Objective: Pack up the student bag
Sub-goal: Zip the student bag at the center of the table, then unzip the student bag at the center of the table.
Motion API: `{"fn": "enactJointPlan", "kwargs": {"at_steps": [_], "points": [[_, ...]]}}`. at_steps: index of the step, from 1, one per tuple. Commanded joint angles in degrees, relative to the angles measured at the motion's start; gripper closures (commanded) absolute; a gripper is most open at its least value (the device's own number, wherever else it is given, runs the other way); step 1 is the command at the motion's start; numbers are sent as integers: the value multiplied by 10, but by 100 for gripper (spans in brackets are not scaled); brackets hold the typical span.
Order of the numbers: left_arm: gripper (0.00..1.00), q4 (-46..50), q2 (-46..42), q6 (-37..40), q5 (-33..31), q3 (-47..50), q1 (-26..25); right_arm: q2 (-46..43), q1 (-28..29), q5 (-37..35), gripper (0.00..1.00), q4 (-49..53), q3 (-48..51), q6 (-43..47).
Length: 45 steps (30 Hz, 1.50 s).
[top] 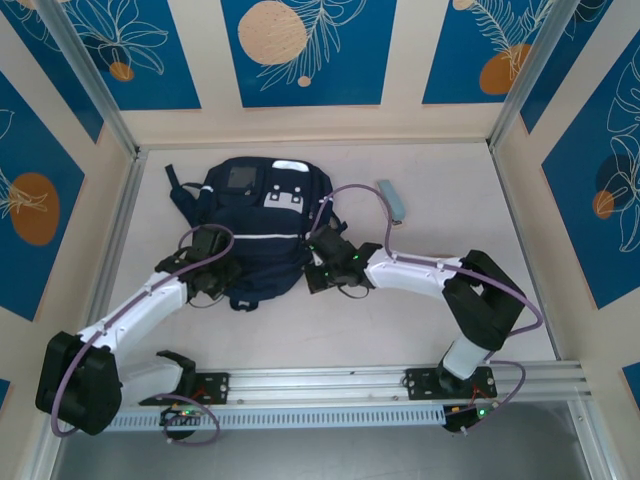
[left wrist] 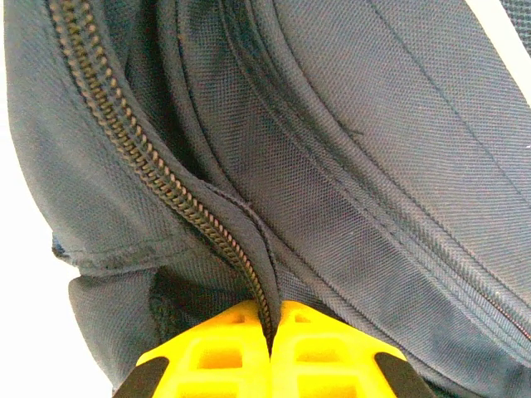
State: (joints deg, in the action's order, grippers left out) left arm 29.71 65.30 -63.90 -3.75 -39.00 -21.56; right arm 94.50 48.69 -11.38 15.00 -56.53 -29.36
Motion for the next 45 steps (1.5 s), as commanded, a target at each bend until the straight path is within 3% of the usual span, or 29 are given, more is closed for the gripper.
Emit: {"fn": "enactJointPlan", "kwargs": {"at_steps": [1,15,29,33,35,40,45], "points": [[100,59,-14,22,-55,-4,4,-7,-36,-8,100,0,10,7],[100,158,-71,77,-28,-4,4,68,-154,29,100,-45,-53,76],[100,160,-84,108,9,-3,4,119,-178,-42,100,22,-128,19],[100,159,-89,120,19,-18,4,118,-178,-17,100,31,-141,31],[93,151,-106,129,27,-28,4,97,-178,24,91,23,-130,50],[53,138,-129,184,57,-71,4,11,-186,119,59,23,-84,69],[38,154,-92,245,83,-139,1,-87,-203,139,32,24,-23,65]]}}
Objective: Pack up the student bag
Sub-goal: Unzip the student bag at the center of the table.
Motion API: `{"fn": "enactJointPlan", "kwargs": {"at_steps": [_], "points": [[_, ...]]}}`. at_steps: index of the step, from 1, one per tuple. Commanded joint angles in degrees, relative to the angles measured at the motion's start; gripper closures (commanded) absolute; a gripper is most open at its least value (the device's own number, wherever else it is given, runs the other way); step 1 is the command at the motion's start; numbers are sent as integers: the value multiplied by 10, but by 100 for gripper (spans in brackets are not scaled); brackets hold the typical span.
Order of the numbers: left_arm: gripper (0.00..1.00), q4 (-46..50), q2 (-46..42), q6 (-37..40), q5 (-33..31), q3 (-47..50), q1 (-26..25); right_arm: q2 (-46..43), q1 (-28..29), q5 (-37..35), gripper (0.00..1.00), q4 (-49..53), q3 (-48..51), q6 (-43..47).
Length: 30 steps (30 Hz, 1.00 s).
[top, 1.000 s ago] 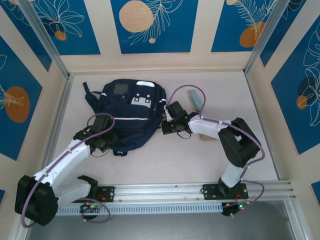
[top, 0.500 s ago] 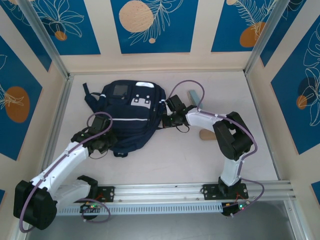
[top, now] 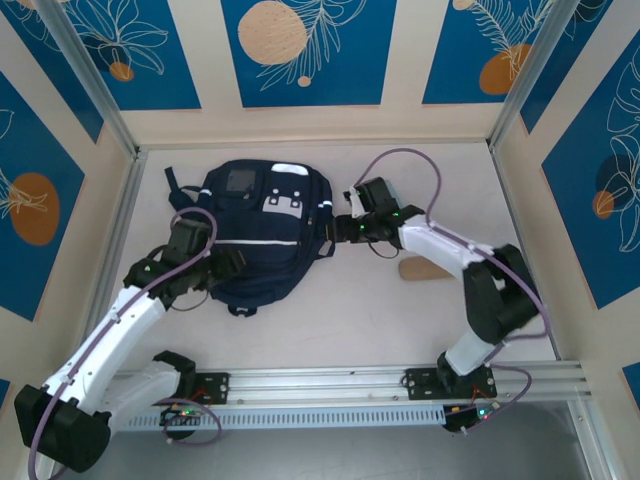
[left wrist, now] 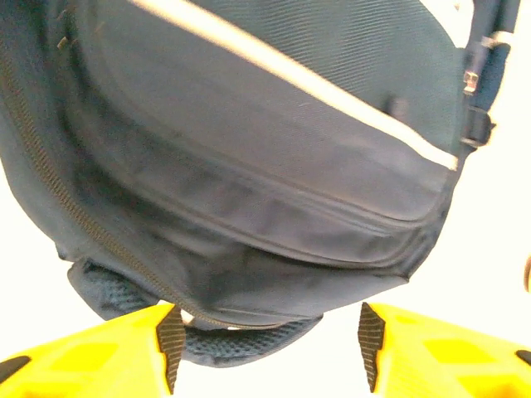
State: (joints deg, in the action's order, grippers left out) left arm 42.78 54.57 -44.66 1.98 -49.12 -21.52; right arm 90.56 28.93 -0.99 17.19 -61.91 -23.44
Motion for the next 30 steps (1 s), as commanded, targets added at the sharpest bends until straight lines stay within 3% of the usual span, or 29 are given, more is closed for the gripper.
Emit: {"fn": "enactJointPlan", "kwargs": {"at_steps": [1,5,9,13,19,25,30], "points": [[36,26,26,65,26,-54,-3,-66,-10,36,28,4,41,8],[33,36,82,118,9,-119,-39,-115,-25,28,13,19,62,7],[29,61,166,188,-62,-190,-113,-141,-44,40,5,17,80,-12],[24,76,253,266,-115,-243,-176,-152,-61,56,1,12,92,-26],[24,127,378,327,-201,-312,-228,-163,-80,55,1,15,100,-31],[27,166,451,403,-217,-346,-245,-163,-94,64,0,17,107,-39],[32,157,495,412,-202,-366,-244,-160,-99,76,1,12,108,-41]]}}
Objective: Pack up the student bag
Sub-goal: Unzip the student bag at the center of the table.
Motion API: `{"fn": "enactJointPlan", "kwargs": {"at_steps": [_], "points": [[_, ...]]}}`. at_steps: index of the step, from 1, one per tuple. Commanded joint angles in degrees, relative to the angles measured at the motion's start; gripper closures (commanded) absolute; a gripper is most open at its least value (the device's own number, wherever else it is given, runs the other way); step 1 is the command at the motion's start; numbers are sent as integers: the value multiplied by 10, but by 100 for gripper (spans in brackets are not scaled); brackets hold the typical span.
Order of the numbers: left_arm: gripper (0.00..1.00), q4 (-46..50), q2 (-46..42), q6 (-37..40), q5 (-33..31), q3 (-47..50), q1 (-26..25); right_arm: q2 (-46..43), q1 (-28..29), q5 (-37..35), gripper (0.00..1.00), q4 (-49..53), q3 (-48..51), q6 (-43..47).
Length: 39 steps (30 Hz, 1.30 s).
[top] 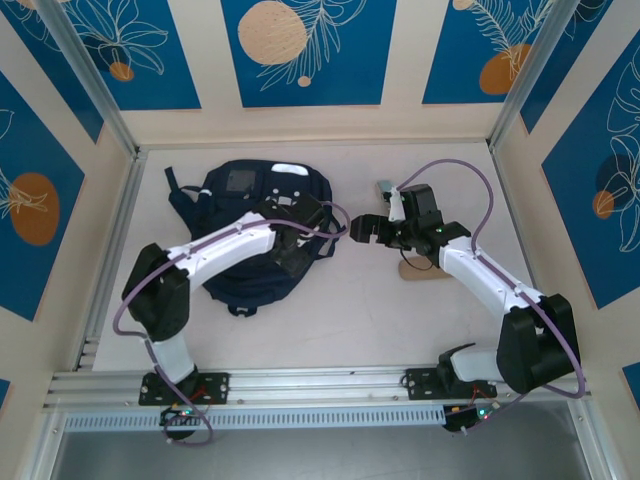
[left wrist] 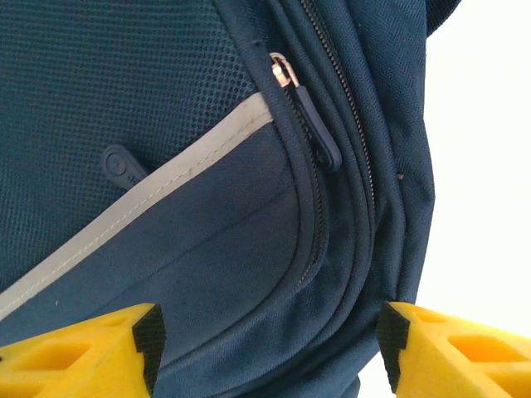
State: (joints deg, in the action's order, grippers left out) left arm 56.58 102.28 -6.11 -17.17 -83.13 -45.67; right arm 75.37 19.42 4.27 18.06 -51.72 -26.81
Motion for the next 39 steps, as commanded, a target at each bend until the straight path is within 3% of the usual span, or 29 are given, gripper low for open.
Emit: {"fn": "enactJointPlan", "kwargs": {"at_steps": [1,7,14,22,27,32,39], "points": [[31,18,27,24,-25,-30,-3,-7,-3,27,2,2,7,-7],[39,24,75,14,-77,-54,-1,-6,-4,25,3,1,7,-6],[67,30,81,-24,-103,-66,-2,-5,-5,16,5,1,10,-7],[93,24,18,-26,-113,-53,-1,-5,-7,1,5,6,10,-6],[100,24,-25,-23,-113,-49,-1,-2,-6,11,6,6,8,0],[100,17,-69,-24,-102,-37,-1,26,11,69,8,17,-26,15],[100,-52,-156,-49,-97,44,-2,168,52,101,27,65,-161,-5]]}}
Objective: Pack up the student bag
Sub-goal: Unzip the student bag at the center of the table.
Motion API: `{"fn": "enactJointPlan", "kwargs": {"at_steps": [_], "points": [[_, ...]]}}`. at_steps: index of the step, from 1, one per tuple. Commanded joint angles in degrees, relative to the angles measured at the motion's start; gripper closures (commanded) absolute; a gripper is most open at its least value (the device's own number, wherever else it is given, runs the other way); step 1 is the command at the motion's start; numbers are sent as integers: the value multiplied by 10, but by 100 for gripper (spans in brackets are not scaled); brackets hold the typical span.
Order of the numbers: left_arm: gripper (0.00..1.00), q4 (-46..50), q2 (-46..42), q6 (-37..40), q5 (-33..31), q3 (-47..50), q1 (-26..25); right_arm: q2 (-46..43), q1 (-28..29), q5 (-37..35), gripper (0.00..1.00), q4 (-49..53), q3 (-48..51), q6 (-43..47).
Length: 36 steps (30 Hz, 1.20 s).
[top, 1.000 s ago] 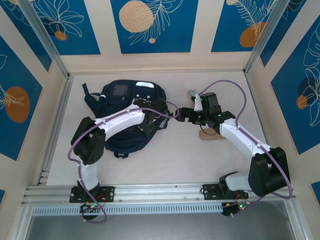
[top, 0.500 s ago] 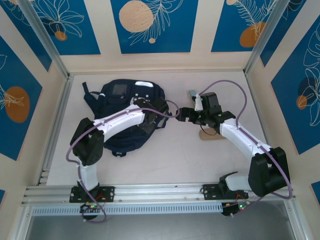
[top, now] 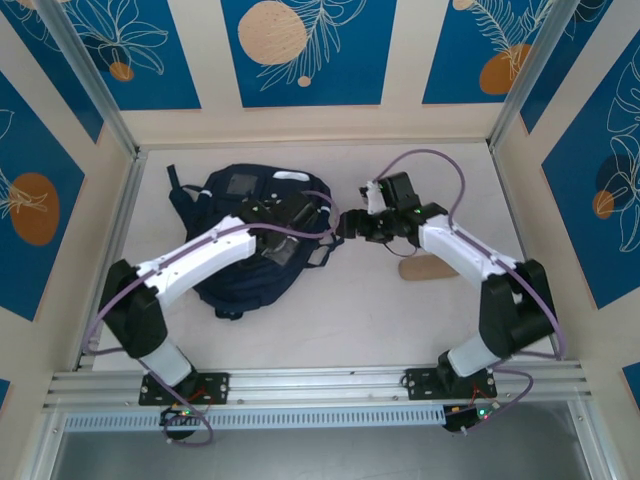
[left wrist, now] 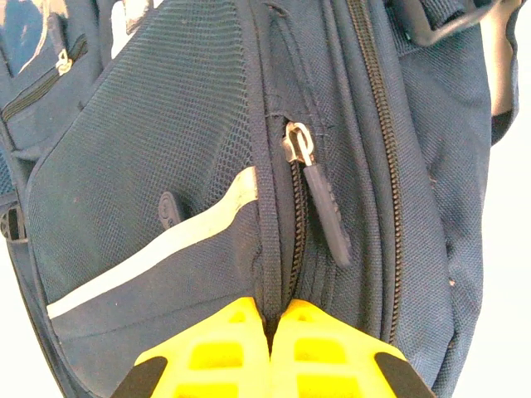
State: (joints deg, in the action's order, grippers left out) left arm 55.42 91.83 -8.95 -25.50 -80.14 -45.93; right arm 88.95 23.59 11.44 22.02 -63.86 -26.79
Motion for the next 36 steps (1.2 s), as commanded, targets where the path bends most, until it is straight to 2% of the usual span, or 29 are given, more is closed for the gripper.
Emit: {"fn": "enactJointPlan", "kwargs": {"at_steps": [1,4,7,15,24,28,36], "points": [[100,-48,-60,-23,-8,23,1,53,15,30,28,26,-59,-7],[100,-62,-81,-28,1,43,1,117,23,57,31,27,-114,-1],[100,-63,-90,-33,2,53,1,173,26,125,30,31,-168,38],[100,-65,-95,-42,9,61,1,286,26,221,29,45,-274,102],[100,-73,-88,-40,17,60,1,314,24,274,36,39,-303,141],[100,-75,-85,-40,16,60,1,316,24,294,43,53,-305,165],[100,-79,-82,-41,21,59,2,323,22,268,52,39,-305,138]]}}
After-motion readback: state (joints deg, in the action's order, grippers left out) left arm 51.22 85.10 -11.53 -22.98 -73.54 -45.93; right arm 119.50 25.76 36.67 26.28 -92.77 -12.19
